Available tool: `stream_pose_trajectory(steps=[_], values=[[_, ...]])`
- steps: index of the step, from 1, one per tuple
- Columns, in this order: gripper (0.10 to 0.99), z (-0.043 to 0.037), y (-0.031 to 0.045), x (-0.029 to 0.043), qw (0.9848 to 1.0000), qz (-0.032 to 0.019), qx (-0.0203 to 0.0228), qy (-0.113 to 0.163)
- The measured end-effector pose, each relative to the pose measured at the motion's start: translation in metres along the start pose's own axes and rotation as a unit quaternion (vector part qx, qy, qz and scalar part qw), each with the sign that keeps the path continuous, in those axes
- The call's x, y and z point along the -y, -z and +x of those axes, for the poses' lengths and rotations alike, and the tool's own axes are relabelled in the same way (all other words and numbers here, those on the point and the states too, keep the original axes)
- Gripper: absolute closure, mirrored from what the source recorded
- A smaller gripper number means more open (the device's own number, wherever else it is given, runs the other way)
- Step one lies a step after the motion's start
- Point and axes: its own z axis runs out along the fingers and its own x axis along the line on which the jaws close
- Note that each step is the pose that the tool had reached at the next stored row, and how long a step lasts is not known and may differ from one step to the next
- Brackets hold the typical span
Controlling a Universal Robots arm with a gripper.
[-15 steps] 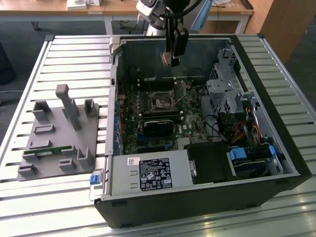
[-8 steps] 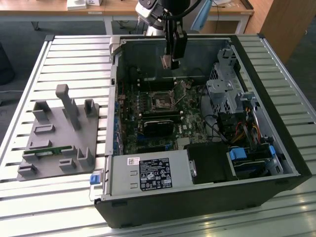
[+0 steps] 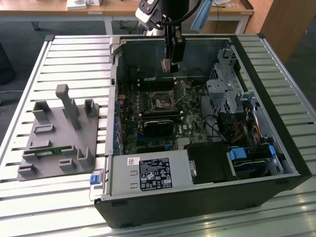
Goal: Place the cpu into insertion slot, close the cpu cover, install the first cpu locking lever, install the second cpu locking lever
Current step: 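Place the cpu into insertion slot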
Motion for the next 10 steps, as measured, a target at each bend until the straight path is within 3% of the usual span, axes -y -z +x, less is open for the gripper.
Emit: stream_pose_trajectory(steps=[5, 9, 10], values=[[0.557, 0.0039, -0.0088, 0.0005, 1.0, 0.0, -0.001, -0.004], [0.557, 0.0054, -0.0123, 0.0009, 0.9999, -0.0008, -0.0153, -0.005], [0.557, 0.0056, -0.0139, 0.001, 0.9998, -0.001, -0.0172, -0.006]])
